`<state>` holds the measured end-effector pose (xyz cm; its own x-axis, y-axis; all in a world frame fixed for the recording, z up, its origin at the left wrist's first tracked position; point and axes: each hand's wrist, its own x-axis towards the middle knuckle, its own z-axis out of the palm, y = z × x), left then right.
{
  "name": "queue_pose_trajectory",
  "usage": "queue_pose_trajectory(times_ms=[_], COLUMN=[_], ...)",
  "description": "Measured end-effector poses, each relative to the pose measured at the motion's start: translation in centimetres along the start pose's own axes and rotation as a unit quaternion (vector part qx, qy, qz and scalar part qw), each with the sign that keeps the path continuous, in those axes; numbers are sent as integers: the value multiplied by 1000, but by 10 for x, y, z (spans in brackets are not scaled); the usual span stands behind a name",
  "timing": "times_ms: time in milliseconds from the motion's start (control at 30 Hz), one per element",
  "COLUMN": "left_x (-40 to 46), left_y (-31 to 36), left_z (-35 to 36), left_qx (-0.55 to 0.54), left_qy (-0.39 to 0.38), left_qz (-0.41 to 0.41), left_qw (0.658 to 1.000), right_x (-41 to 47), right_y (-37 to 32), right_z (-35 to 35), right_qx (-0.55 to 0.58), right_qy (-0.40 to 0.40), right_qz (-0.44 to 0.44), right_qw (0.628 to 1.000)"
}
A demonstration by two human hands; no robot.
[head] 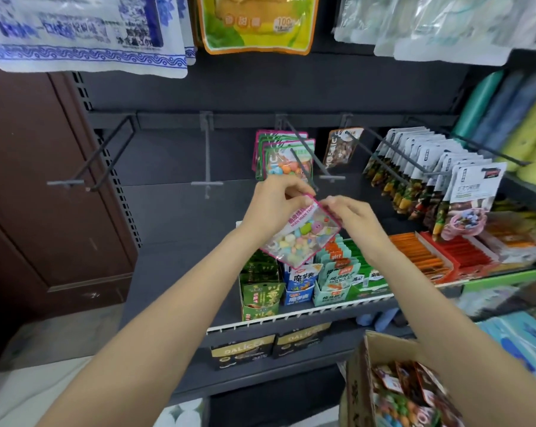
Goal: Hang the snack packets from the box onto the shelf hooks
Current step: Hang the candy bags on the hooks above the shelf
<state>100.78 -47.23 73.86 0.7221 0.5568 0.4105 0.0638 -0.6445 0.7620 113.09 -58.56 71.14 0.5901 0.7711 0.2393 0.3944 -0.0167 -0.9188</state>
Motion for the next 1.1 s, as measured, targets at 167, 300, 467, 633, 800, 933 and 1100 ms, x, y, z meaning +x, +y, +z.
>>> queue_pose_trajectory(times_ms=[167,300,467,633,800,933,1100], left_x=[-13,-32,-38,-36,-31,-28,-14], left_y=[11,-5,-15,-11,-9,-11,-16], left_z=[17,9,4,7,9,10,11], left_qx=[-58,-15,35,40,37,41,53], left_qy=[34,59,-17,43,57,51,77], left_qz=[6,31,-10,0,-2,-8,-18], left_qw=[998,998,999,998,998,998,995], right_x=[-23,-27,-25,-20,-13,-10,3], right_y=[2,7,8,9,16,18,18], right_z=[-11,-22,-17,-8,-4,-2,6], right_qx=[-11,32,52,20,-83,-105,-160], right_qy=[-12,72,87,127,146,153,142], right_qz=[-62,-57,-43,-102,-141,-136,-120], right_qw=[998,995,994,986,976,973,969])
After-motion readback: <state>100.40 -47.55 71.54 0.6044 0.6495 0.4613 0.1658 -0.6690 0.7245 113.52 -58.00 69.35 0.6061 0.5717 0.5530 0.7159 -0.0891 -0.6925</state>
